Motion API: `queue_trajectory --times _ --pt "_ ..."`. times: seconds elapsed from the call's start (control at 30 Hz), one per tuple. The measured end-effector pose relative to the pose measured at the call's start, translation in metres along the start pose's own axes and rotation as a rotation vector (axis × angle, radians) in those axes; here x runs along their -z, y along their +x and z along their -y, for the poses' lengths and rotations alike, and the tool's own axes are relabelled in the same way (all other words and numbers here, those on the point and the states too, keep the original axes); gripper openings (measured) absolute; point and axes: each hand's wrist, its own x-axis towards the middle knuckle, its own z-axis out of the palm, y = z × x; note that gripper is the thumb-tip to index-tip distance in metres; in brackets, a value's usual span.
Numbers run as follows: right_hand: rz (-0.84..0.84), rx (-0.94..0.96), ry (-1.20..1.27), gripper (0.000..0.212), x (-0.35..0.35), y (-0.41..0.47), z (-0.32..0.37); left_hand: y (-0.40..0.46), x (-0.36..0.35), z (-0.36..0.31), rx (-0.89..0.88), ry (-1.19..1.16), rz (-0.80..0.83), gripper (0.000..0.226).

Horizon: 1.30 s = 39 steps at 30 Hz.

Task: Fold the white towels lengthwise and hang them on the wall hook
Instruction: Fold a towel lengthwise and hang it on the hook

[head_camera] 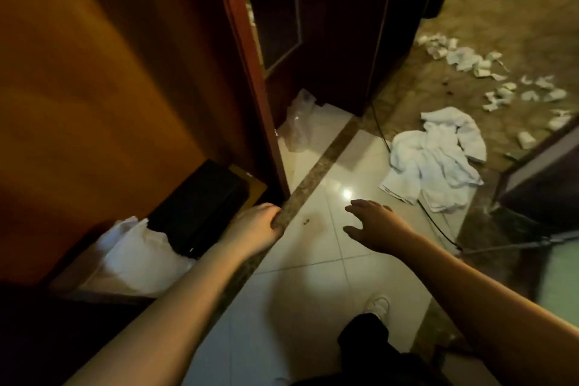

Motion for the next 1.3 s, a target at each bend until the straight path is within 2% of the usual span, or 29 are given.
queue_trajectory --times 0.33,0.6,1.1,1.3 --pt "0.101 -0.242 0.14 0.055 0.013 0.043 -0.196 0.175 -0.017 -0.147 -0.034 0.056 0.143 0.052" --pt "0.179 -0.478 0.219 0.05 0.027 0.075 -0.316 0.295 -0.032 -0.241 -0.139 0.166 0.226 0.046" --pt "0.254 -0.828 0.419 0.048 0.043 0.245 -0.512 0.618 -0.032 -0.342 -0.233 0.237 0.409 0.041" --pt "0.241 -0.913 0.592 0.046 0.013 0.32 -0.58 0.732 -0.066 -0.365 -0.217 0.256 0.481 0.04"
